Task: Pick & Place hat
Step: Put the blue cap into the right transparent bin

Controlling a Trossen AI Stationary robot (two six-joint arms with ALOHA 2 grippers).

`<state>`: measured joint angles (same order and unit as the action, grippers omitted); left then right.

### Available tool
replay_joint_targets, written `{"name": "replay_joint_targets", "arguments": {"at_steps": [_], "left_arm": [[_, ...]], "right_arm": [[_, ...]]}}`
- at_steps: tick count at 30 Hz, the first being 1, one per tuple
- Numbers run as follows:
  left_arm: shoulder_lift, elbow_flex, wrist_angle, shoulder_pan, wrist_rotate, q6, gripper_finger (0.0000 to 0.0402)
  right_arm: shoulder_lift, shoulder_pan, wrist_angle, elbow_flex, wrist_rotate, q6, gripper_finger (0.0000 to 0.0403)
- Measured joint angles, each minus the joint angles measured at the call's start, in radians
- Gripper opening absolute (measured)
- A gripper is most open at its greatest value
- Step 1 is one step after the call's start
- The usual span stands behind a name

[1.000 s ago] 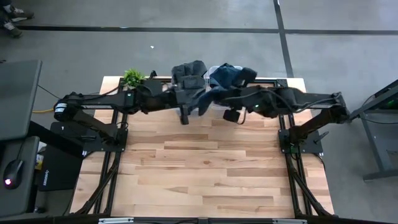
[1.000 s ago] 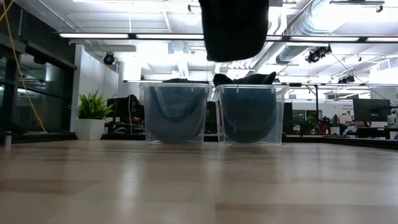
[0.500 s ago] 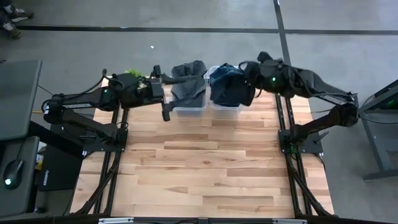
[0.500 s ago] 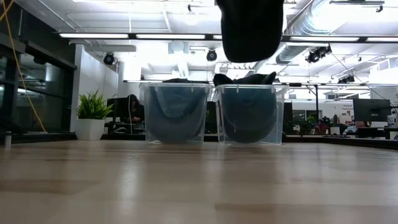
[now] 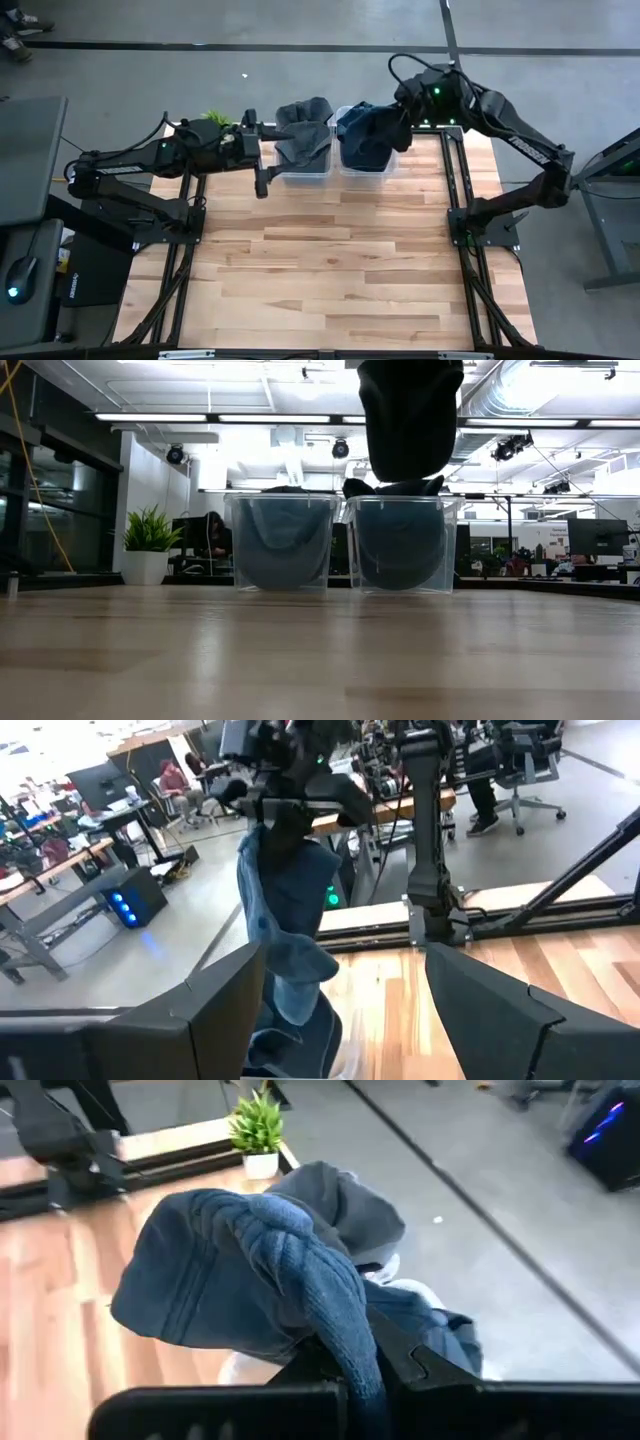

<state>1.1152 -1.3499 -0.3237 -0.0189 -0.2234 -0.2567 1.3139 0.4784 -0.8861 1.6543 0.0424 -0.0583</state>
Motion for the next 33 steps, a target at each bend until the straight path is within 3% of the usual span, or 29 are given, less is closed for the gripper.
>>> {"name": "replay_joint_targets", "arguments": {"at_steps": [7, 33], "left_arm": [[-0.001, 0.0, -0.006, 0.0, 0.0, 0.019, 0.0273], [-0.001, 0.0, -0.052, 0.0, -0.001, 0.056, 0.0273]], "right_arm": [[0.028, 0.055, 0.0, 0.0, -0.181, 0.04, 0.0], [0.16, 0.046, -0.039, 0.0, -0.185, 0.085, 0.0]]}}
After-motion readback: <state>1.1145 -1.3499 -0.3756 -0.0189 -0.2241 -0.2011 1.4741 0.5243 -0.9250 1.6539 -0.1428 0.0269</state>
